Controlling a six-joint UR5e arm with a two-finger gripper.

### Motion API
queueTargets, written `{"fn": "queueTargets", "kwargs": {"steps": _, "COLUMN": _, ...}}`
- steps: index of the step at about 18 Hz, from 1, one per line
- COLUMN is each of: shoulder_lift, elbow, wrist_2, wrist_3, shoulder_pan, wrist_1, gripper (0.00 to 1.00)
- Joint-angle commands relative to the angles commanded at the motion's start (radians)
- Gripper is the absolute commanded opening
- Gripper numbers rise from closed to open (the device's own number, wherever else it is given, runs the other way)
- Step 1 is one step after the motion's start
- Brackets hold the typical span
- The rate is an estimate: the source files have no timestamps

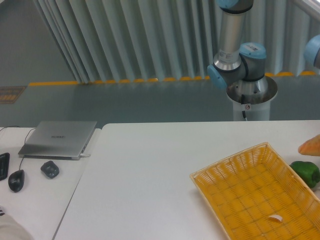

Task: Place the triangular bread in the basket
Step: 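Carry the grasped triangular bread over the yellow basket with the gripper, then lower the bread into the basket and open the gripper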

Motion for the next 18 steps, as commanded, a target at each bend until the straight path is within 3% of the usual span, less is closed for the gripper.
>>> {"fn": "queueTargets", "kwargs": {"steps": 5, "shoulder_lift": -0.011, "elbow": 0.025, "wrist_2": -0.031, "wrist_3": -0.224, "shoulder_pan": -0.095, "wrist_1": 0.024, "gripper": 0.15}}
{"fn": "queueTargets", "kwargs": {"steps": 6, "shoulder_lift": -0.024, "elbow": 0.025, "wrist_2": -0.029, "wrist_3": -0.293, "shoulder_pan": -0.136, "wrist_1": 0.069, "gripper": 0.15}}
{"fn": "queueTargets", "kwargs": {"steps": 16, "shoulder_lift": -0.124, "elbow": 0.025, "wrist_2": -0.017, "wrist_3": -0.799, "shoulder_pan": -0.347, "wrist_1": 0.287, "gripper": 0.17}}
{"fn": "queueTargets", "kwargs": {"steps": 17, "shoulder_lift": -0.129, "elbow": 0.025, "wrist_2": -0.016, "wrist_3": -0.839, "shoulder_pan": -0.354, "wrist_1": 0.29, "gripper": 0.34}}
{"fn": "queueTargets", "kwargs": {"steps": 18, "shoulder_lift": -0.129, "elbow": 0.023, "wrist_2": -0.01, "wrist_3": -0.864, "shoulder_pan": -0.365, "wrist_1": 0.299, "gripper": 0.89}}
